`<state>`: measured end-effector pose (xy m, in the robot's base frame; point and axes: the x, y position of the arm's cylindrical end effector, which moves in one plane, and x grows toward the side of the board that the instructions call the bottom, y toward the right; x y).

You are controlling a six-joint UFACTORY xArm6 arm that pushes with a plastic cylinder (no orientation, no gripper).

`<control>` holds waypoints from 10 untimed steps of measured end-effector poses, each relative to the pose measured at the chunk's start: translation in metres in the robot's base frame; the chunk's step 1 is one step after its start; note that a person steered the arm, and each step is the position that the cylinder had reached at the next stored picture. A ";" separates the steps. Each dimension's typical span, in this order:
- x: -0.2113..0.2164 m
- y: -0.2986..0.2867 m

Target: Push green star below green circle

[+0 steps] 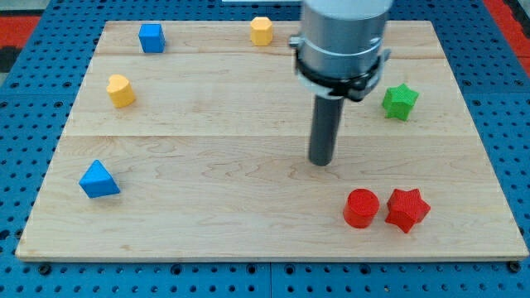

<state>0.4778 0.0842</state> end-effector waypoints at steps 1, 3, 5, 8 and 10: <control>-0.014 0.081; -0.014 0.125; -0.014 0.143; -0.076 0.063; -0.117 0.137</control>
<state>0.3604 0.2216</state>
